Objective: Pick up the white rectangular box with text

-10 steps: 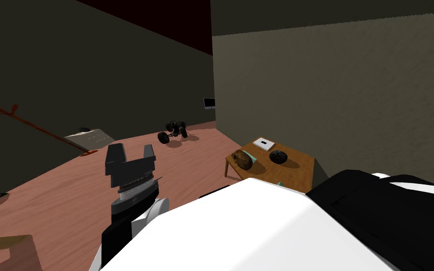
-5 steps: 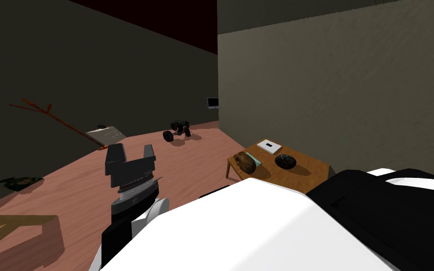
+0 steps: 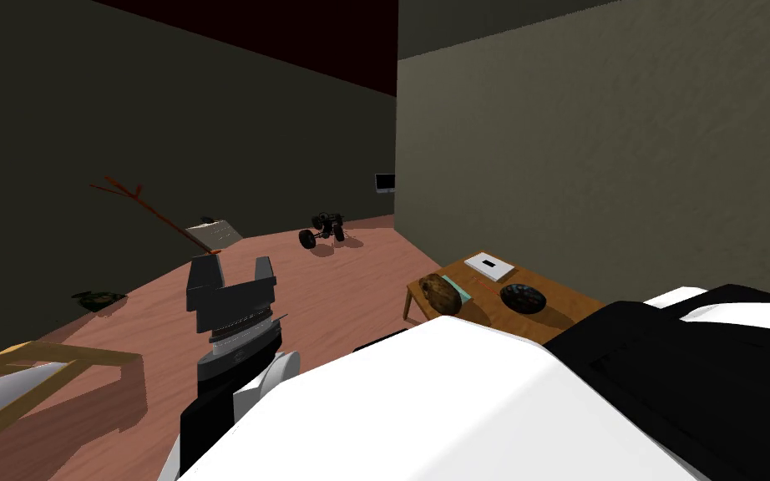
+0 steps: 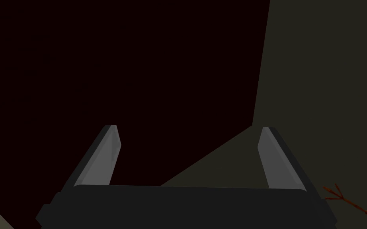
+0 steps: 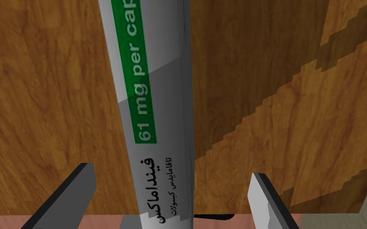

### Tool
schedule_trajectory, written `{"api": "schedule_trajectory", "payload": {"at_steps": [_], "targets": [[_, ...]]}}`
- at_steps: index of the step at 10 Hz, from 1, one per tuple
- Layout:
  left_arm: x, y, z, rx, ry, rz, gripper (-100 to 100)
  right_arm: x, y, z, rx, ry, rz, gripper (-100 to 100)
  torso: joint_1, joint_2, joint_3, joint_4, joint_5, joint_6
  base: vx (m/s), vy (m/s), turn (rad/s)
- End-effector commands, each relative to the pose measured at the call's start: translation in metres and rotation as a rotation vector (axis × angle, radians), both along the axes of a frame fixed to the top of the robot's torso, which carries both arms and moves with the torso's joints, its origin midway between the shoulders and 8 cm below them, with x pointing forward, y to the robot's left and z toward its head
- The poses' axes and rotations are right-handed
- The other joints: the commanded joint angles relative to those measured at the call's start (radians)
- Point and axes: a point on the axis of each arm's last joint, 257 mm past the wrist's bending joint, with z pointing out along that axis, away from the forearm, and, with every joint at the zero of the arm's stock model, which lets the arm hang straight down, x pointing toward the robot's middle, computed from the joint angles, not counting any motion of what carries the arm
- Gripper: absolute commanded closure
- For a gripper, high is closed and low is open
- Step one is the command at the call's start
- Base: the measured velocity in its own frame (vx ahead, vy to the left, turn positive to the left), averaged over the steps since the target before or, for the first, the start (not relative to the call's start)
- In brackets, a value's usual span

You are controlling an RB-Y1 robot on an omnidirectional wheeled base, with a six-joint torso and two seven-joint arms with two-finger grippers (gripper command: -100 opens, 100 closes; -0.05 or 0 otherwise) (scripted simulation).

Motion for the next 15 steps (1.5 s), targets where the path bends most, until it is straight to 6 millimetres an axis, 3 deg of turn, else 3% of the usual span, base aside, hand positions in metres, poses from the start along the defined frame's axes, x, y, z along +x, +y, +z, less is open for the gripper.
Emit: {"api": "schedule_trajectory", "payload": {"at_steps": [1, 2, 4, 5, 6, 9, 10, 11, 15], "targets": [[0.0, 0.0, 0.0, 0.0, 0.0, 0.0, 0, -0.007, -0.016, 0.007, -0.032, 0.012, 0.03, -100, 0.0, 0.0, 0.0, 0.0, 0.0, 0.0, 0.023, -0.024, 0.06], [0.0, 0.0, 0.0, 0.0, 0.0, 0.0, 0, -0.014, -0.038, 0.016, -0.07, 0.027, 0.064, -100, 0.001, 0.0, 0.0, 0.0, 0.0, 0.0, 0.034, -0.033, 0.14], [0.0, 0.0, 0.0, 0.0, 0.0, 0.0, 0, -0.014, -0.035, 0.016, -0.064, 0.026, 0.057, -100, 0.0, 0.0, 0.0, 0.0, 0.0, 0.0, 0.018, -0.022, 0.029], [0.0, 0.0, 0.0, 0.0, 0.0, 0.0, 0, -0.014, -0.035, 0.016, -0.066, 0.026, 0.059, 0, 0.001, 0.001, 0.001, 0.0, 0.0, 0.0, 0.0, 0.0, 0.0], [0.0, 0.0, 0.0, 0.0, 0.0, 0.0, 0, -0.014, -0.034, 0.008, -0.065, 0.025, 0.052, -100, 0.002, 0.002, 0.001, 0.0, 0.0, 0.0, -0.014, -0.007, 0.062], [0.0, 0.0, 0.0, 0.0, 0.0, 0.0, 0, -0.014, -0.03, -0.007, -0.064, 0.023, 0.038, -100, 0.002, 0.004, 0.003, 0.001, 0.0, 0.0, -0.031, -0.009, 0.055], [0.0, 0.0, 0.0, 0.0, 0.0, 0.0, 0, -0.014, -0.031, -0.004, -0.064, 0.024, 0.041, -100, 0.002, 0.005, 0.003, 0.001, 0.0, 0.0, -0.013, -0.005, 0.009], [0.0, 0.0, 0.0, 0.0, 0.0, 0.0, 0, -0.014, -0.031, -0.005, -0.064, 0.024, 0.041, 100, 0.002, 0.004, 0.002, 0.001, 0.0, 0.0, 0.0, 0.0, 0.0], [0.0, 0.0, 0.0, 0.0, 0.0, 0.0, 0, -0.015, -0.031, -0.005, -0.064, 0.025, 0.042, 100, 0.002, 0.002, 0.002, 0.001, 0.0, 0.001, 0.0, 0.0, 0.0]]}}
